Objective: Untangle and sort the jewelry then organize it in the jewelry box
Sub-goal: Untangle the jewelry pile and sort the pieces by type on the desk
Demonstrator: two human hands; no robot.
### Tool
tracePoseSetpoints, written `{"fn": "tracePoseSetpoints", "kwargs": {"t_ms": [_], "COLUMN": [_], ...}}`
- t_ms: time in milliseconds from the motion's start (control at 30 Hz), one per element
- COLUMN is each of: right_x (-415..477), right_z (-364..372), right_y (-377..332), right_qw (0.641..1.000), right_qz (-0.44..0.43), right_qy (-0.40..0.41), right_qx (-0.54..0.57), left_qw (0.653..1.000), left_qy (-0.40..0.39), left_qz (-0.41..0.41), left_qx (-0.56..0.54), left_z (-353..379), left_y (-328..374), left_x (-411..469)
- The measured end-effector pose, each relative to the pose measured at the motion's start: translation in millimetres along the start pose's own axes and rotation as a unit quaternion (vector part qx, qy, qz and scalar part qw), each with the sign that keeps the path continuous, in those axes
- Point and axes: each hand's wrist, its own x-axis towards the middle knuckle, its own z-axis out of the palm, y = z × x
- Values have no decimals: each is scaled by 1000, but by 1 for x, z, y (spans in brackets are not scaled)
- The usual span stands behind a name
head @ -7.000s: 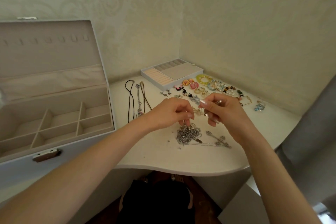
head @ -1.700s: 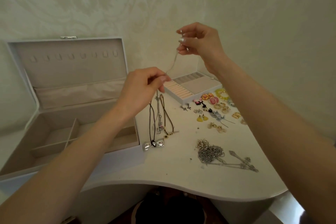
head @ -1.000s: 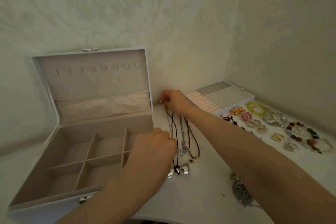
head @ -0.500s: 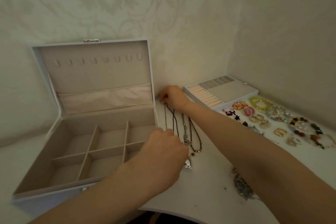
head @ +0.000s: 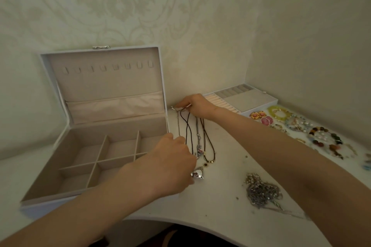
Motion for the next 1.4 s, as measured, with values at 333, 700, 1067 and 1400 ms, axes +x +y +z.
{"fn": "tracePoseSetpoints", "kwargs": {"t_ms": [333, 700, 1067, 1400], "right_x": [-75, -106, -165, -217], "right_z": [-55, -32, -45, -70], "right_y": [14, 41, 28, 14], "right_qw": [1000, 966, 983, 995], "right_qz": [15, -71, -34, 44], "right_qy": [-12, -44, -61, -87], "right_qx": [-24, -246, -170, -23], "left_qw": [999, 980, 968, 945], "left_qy": [39, 149, 186, -11], "left_qz": [-19, -66, -93, 9], "left_qx": [-30, -113, -141, -327], "left_z": [-1, -16, -14, 3], "left_y": [-1, 1, 7, 19], "left_x": [4, 11, 43, 73]}}
